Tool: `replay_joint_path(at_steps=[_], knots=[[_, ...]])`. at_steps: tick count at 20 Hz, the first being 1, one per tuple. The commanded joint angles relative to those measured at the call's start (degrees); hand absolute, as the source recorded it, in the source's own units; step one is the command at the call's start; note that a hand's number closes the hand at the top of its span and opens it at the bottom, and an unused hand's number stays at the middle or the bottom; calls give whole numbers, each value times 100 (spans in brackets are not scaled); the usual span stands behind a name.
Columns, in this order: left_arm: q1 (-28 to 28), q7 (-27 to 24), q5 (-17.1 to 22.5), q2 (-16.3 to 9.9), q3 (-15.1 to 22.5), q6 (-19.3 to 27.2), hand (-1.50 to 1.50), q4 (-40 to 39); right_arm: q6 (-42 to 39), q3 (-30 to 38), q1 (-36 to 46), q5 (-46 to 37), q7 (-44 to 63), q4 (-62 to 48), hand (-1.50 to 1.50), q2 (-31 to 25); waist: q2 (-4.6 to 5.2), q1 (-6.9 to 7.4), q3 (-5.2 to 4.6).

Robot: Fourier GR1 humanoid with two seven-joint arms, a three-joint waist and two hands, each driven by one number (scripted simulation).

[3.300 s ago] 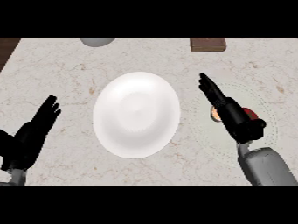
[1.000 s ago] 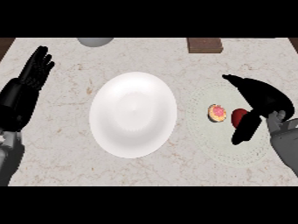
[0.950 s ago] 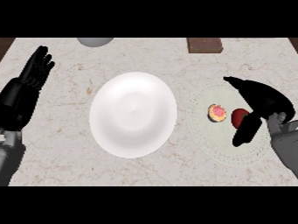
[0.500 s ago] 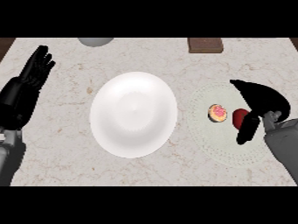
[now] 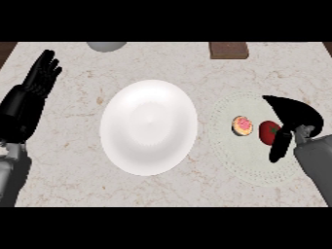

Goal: Pick the tomato from the placemat and place it in the plate

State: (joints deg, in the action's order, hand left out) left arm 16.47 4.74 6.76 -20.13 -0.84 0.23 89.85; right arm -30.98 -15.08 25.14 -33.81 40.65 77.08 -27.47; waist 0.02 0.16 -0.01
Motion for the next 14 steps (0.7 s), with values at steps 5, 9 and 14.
replay_joint_path(at_steps=[5,9,14], knots=[[-173,-120,-65,169,-257,-199,0,50,199,109,-294,-563,-736,-693,-150,278,4,0,1],[24,332,-22,93,-325,-294,0,187,658,146,-172,-996,-1159,-1566,-150,311,8,19,3],[186,285,-266,343,-189,-211,0,8,961,352,88,-1118,-1557,-1821,150,520,15,13,5]])
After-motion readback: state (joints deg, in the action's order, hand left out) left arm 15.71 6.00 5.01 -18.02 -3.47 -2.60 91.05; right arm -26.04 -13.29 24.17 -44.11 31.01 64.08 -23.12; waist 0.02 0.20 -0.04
